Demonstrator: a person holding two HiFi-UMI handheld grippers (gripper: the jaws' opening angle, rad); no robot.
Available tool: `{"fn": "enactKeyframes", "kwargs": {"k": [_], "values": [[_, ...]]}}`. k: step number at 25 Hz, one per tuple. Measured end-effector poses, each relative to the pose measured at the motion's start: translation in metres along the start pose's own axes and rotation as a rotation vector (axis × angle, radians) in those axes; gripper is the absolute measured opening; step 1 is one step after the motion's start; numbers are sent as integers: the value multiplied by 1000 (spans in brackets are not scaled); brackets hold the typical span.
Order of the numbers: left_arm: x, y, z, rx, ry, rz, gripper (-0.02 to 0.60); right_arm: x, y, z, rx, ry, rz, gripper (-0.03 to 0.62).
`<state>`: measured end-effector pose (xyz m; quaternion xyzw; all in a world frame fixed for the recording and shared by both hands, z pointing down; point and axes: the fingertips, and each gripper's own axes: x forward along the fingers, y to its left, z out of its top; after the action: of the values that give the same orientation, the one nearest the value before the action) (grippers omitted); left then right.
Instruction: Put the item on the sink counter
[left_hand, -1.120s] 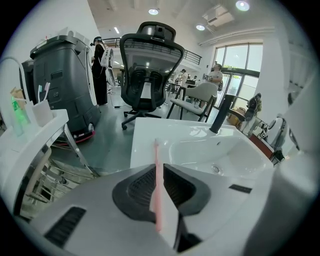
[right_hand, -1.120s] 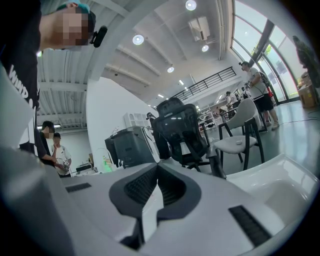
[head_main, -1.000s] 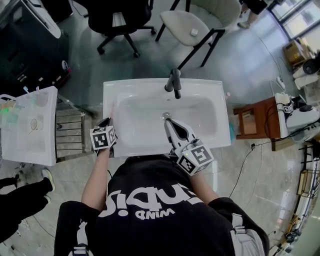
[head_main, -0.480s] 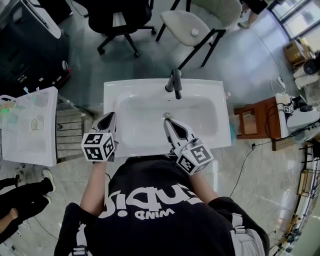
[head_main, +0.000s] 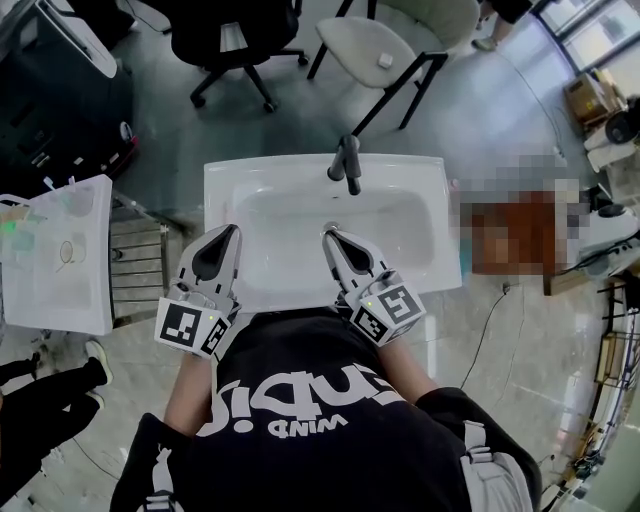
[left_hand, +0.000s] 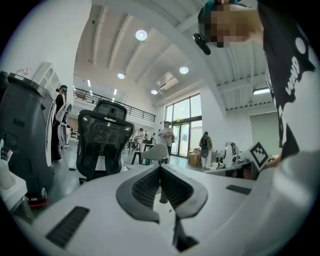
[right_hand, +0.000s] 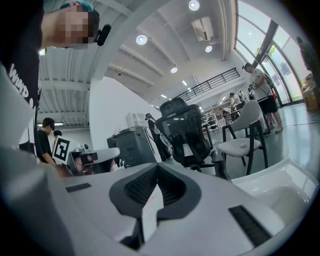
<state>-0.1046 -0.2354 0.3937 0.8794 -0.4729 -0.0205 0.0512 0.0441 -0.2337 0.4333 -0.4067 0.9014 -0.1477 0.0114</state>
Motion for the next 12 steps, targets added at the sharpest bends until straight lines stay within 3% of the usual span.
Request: {"fn": "enactKeyframes", "kwargs": {"k": [12], "values": [[2, -4, -3, -11, -5, -29, 21, 2, 2, 8, -61, -23, -9, 18]]}}
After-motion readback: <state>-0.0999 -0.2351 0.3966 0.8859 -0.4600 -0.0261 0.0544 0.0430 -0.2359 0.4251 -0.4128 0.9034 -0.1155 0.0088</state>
